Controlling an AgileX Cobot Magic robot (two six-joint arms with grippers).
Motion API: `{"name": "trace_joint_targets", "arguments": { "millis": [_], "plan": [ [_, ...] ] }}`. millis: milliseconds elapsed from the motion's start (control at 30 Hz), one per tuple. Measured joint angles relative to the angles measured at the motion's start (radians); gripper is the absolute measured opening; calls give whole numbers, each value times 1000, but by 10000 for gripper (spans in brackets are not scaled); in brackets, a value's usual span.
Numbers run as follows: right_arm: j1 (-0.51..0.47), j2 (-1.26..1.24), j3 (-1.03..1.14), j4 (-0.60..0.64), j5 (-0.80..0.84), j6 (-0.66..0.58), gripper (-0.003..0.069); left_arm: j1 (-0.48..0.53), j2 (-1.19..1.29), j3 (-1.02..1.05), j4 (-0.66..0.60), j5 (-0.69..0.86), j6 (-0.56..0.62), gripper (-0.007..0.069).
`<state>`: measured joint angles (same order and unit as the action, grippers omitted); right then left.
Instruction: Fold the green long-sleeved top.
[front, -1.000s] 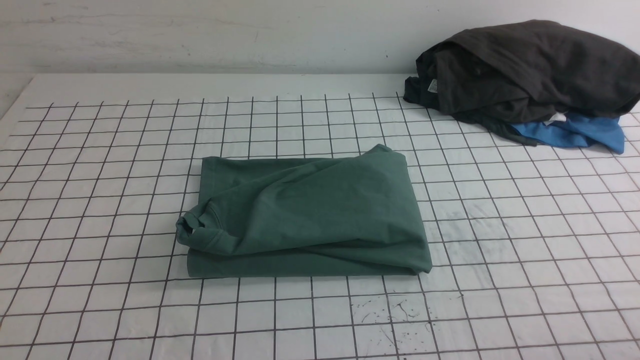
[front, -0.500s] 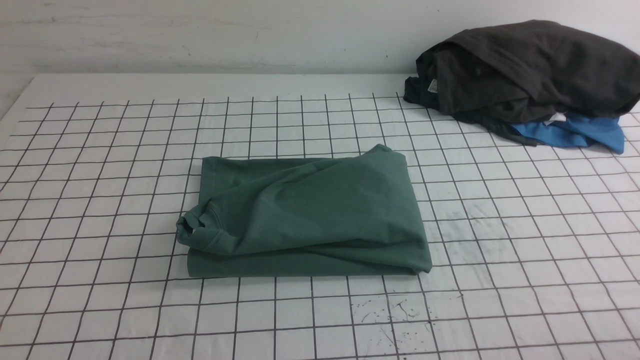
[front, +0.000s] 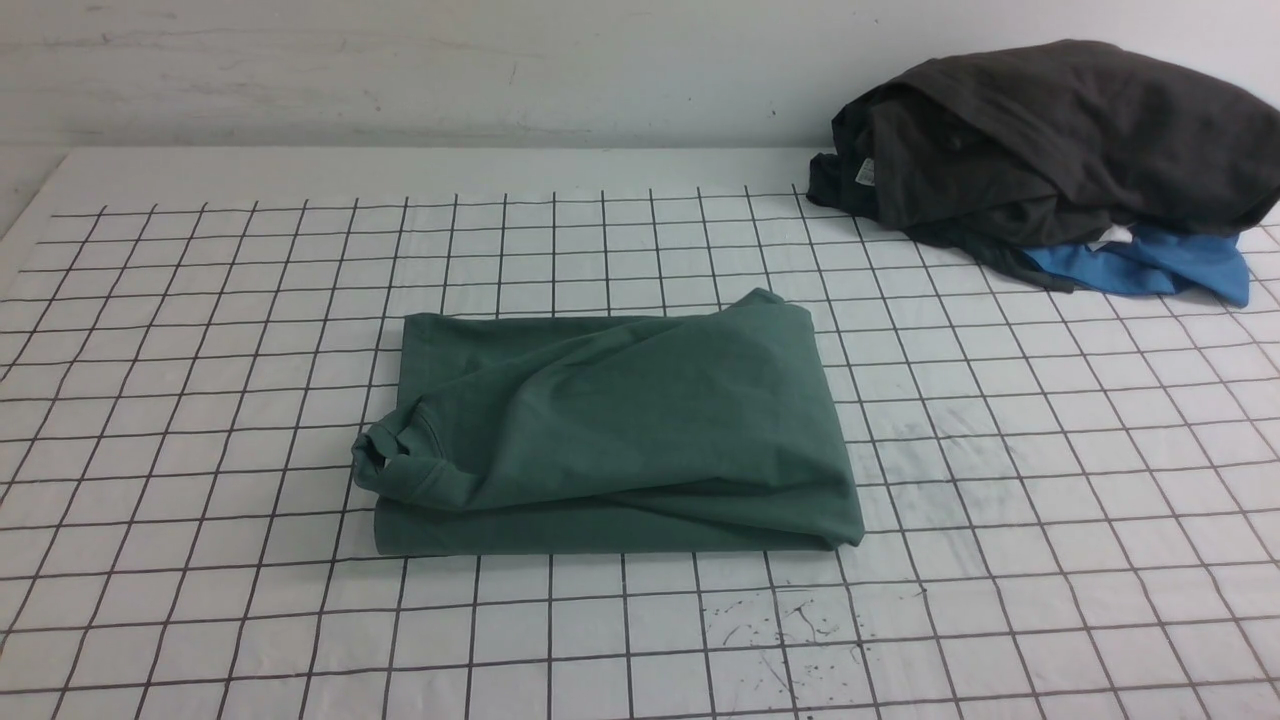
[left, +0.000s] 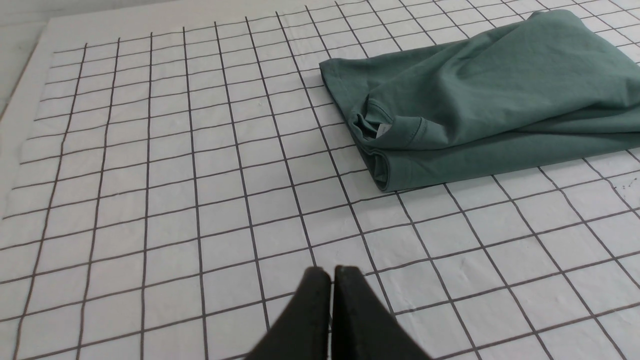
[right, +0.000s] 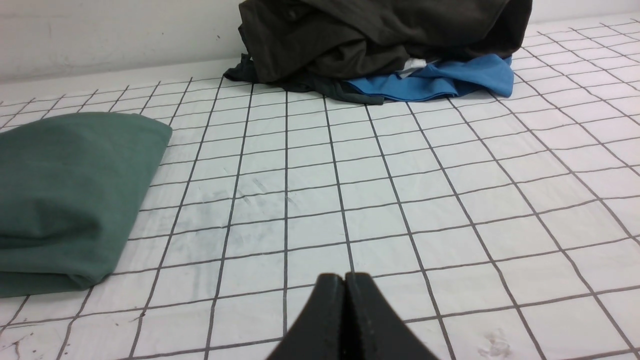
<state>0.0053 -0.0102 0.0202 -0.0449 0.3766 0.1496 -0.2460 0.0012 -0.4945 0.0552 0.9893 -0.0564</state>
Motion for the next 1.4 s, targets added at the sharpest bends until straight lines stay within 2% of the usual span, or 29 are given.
{"name": "trace_joint_targets", "arguments": {
  "millis": [1000, 1167, 1300, 1400],
  "plan": [
    [0, 0, 0, 0, 0, -2, -14, 0, 0, 3, -3, -8, 0, -7],
    [0, 0, 0, 0, 0, -2, -14, 54, 0, 72, -20, -190, 17, -7],
    [0, 0, 0, 0, 0, -2, -14, 174, -1, 189, -31, -428, 68, -7],
    [0, 0, 0, 0, 0, -2, -14, 240, -12, 298, -43, -549, 90, -7]
  ]
}}
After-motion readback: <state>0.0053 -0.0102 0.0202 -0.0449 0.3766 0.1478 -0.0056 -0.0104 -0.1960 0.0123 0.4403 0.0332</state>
